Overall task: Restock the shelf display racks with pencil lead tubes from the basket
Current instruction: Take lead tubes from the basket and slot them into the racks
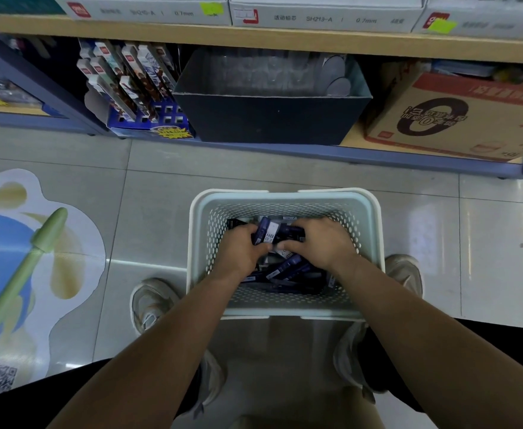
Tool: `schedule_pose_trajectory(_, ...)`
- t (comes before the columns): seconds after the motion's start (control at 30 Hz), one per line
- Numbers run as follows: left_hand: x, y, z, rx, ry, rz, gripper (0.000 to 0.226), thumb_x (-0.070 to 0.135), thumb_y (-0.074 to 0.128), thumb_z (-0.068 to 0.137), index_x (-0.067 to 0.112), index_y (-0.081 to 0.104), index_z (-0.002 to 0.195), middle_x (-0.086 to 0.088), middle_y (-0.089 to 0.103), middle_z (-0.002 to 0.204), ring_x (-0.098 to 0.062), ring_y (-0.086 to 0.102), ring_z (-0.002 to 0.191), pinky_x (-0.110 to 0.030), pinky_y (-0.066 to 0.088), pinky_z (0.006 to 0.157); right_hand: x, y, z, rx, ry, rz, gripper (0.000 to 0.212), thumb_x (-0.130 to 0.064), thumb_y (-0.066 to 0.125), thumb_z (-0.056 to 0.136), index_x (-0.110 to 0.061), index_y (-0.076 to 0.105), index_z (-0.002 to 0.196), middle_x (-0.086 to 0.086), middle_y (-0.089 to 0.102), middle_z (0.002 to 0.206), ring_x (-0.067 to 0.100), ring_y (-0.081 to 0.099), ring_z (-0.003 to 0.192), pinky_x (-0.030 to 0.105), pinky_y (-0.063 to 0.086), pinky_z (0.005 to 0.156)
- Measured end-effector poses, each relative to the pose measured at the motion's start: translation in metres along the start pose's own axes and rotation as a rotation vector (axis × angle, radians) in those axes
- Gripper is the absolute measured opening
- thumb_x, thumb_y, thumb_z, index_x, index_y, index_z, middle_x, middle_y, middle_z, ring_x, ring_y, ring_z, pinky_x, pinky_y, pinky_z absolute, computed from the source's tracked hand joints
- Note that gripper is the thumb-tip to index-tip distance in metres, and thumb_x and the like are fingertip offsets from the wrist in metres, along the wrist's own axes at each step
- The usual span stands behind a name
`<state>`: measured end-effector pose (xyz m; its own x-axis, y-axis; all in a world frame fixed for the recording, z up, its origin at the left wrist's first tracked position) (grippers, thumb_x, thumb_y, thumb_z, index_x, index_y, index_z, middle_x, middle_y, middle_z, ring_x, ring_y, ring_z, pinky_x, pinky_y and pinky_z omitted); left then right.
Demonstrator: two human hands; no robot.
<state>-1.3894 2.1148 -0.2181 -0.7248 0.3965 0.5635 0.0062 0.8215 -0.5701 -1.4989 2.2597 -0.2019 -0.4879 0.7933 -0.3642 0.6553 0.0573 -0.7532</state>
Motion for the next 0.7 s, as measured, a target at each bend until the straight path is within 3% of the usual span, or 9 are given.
schedule_pose_trajectory(0.07, 0.0, -0.004, -0.001, 0.027, 0.007, 0.073, 0.027, 0.031, 0.076, 0.088, 0.02, 0.072, 0.112, 0.001, 0.074, 0.09, -0.018, 0.068, 0.076, -0.031, 0.056, 0.071, -0.001, 0.0, 0.002, 0.01, 0.019, 0.02, 0.066, -0.078, 0.059, 0.077, -0.032, 0.063, 0.124, -0.001, 0.074, 0.101, 0.021, 0.067, 0.093, 0.029, 0.05, 0.074)
schedule_pose_trajectory(0.13, 0.001, -0.005, -0.002, 0.053, 0.006, 0.133, 0.029, 0.04, 0.075, 0.087, 0.025, 0.072, 0.111, 0.0, 0.071, 0.089, -0.018, 0.064, 0.078, -0.027, 0.048, 0.066, -0.002, 0.001, 0.004, 0.035, 0.034, 0.011, 0.07, -0.08, 0.057, 0.076, -0.032, 0.062, 0.127, -0.001, 0.074, 0.103, 0.021, 0.068, 0.094, 0.029, 0.049, 0.073)
schedule_pose_trajectory(0.27, -0.001, 0.002, 0.0, 0.096, 0.035, 0.243, 0.041, 0.061, 0.069, 0.082, 0.037, 0.07, 0.116, -0.004, 0.067, 0.098, -0.022, 0.05, 0.099, -0.031, 0.047, 0.078, 0.001, 0.005, 0.005, 0.108, 0.073, -0.016, 0.071, -0.083, 0.052, 0.076, -0.033, 0.062, 0.125, -0.002, 0.074, 0.102, 0.021, 0.068, 0.098, 0.031, 0.049, 0.079)
schedule_pose_trajectory(0.4, 0.002, 0.003, 0.004, 0.001, 0.056, 0.06, 0.047, 0.039, 0.077, 0.085, 0.024, 0.064, 0.127, -0.001, 0.072, 0.115, -0.021, 0.064, 0.107, -0.033, 0.052, 0.091, 0.003, 0.008, 0.009, 0.096, 0.06, -0.053, 0.07, -0.084, 0.049, 0.078, -0.031, 0.062, 0.123, -0.001, 0.074, 0.1, 0.023, 0.067, 0.099, 0.037, 0.042, 0.097)
schedule_pose_trajectory(0.53, 0.004, 0.006, 0.007, -0.06, 0.027, -0.03, 0.053, 0.032, 0.079, 0.084, 0.018, 0.056, 0.131, 0.0, 0.067, 0.121, -0.019, 0.063, 0.106, -0.032, 0.05, 0.093, 0.001, 0.009, 0.011, 0.063, 0.03, -0.04, 0.069, -0.079, 0.051, 0.081, -0.028, 0.06, 0.126, 0.002, 0.073, 0.106, 0.023, 0.067, 0.101, 0.034, 0.043, 0.093)
schedule_pose_trajectory(0.7, 0.004, 0.009, 0.012, -0.122, -0.024, -0.177, 0.044, 0.028, 0.068, 0.094, 0.013, 0.052, 0.132, -0.004, 0.064, 0.123, -0.02, 0.061, 0.109, -0.034, 0.049, 0.095, 0.002, 0.013, 0.018, -0.021, 0.024, 0.098, 0.067, -0.074, 0.047, 0.087, -0.022, 0.059, 0.128, 0.005, 0.07, 0.118, 0.025, 0.065, 0.105, 0.035, 0.053, 0.085)
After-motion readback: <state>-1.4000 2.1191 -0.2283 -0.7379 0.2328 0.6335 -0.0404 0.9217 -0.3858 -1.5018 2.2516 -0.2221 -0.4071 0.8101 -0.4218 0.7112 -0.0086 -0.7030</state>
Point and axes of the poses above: each hand's wrist, its own z-axis towards the middle knuckle, its own y-axis out of the palm, x = y × z, the point moved 4 cm from there along z, towards the middle knuckle
